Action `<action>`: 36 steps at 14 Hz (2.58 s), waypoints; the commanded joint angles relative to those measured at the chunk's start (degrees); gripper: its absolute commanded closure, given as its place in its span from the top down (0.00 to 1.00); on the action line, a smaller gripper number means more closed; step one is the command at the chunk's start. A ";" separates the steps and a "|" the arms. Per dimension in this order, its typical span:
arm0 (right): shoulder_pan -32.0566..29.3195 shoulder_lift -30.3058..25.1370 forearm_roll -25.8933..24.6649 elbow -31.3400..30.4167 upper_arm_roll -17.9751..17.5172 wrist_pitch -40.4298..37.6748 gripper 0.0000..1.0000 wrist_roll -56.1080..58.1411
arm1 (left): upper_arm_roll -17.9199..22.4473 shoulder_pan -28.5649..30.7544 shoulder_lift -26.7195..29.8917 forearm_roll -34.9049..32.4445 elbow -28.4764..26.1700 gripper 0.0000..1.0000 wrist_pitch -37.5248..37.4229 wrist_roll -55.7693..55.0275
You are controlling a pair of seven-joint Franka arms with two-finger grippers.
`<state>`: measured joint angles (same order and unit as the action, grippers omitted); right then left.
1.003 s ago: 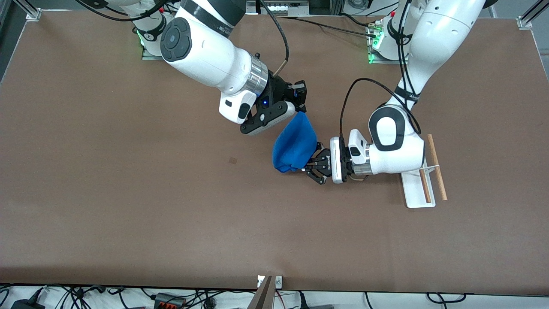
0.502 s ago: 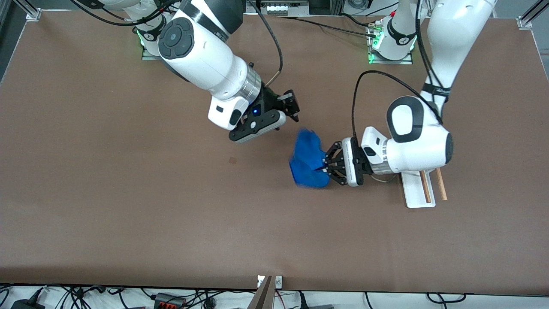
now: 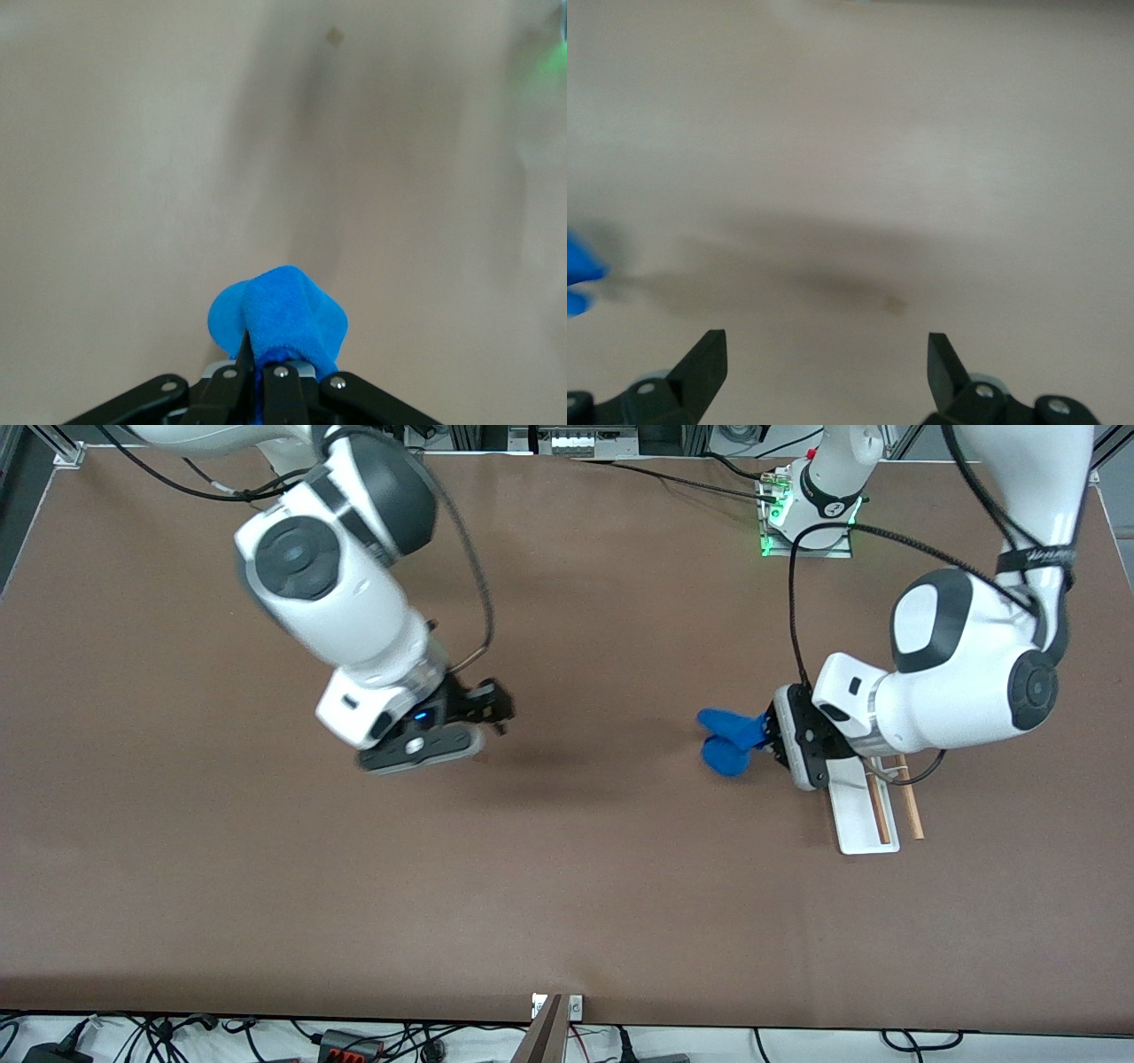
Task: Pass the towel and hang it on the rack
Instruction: 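Open the right gripper and withdraw it while the left gripper lifts towel, then lower the towel with the left gripper over the wooden dowels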
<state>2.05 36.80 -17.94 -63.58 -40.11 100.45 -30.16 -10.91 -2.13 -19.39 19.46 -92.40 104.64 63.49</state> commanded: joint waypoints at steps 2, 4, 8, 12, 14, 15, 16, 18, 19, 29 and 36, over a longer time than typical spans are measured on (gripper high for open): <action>-5.65 -1.29 -1.39 -1.11 -0.67 -5.95 1.00 0.98 | -0.07 0.46 1.11 -14.67 6.69 0.01 -10.64 -6.79; -6.79 -3.12 -3.06 -1.63 0.20 -6.41 1.00 1.16 | -1.12 -0.24 1.02 -25.64 10.47 0.01 -17.60 -7.94; -4.87 -11.03 -0.87 -12.16 12.22 0.43 1.00 3.69 | -2.88 -0.85 1.02 -36.74 12.51 0.01 -23.59 -8.21; -0.13 -15.44 10.08 -17.11 28.12 2.73 1.00 11.24 | -3.77 -0.59 1.19 -43.16 14.44 0.00 -28.78 -9.53; 0.67 -16.67 14.41 -18.42 34.28 2.56 1.00 18.26 | -6.12 -0.77 1.19 -49.05 15.15 0.00 -29.67 -7.17; 0.84 -17.11 14.95 -18.43 36.83 2.12 1.00 21.08 | -7.18 -0.77 1.19 -52.21 15.15 0.00 -29.58 -4.72; 0.59 -17.20 14.95 -18.43 38.42 1.94 1.00 22.24 | -8.24 -0.94 1.02 -55.29 15.15 0.00 -29.41 -2.78; 0.23 -19.12 15.04 -18.43 40.71 -0.24 1.00 22.34 | -11.66 -0.94 0.84 -61.96 15.06 0.00 -29.05 -0.13; -0.03 -20.26 15.04 -18.25 41.59 -1.99 1.00 22.43 | -11.94 -0.94 0.84 -63.21 15.15 0.00 -28.79 0.40; -2.23 -27.03 16.62 -19.47 43.80 -8.26 1.00 31.13 | -0.10 4.07 1.11 -29.32 8.66 0.00 -24.33 -28.43; -2.14 -36.53 15.92 -37.32 43.80 2.99 1.00 31.13 | 4.04 5.83 7.35 -22.97 -9.72 0.00 -3.05 -21.42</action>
<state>0.04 4.44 -2.43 -94.41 3.84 100.37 0.12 -8.67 3.70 -17.10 -5.01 -96.57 97.95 37.97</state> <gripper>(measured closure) 0.000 0.960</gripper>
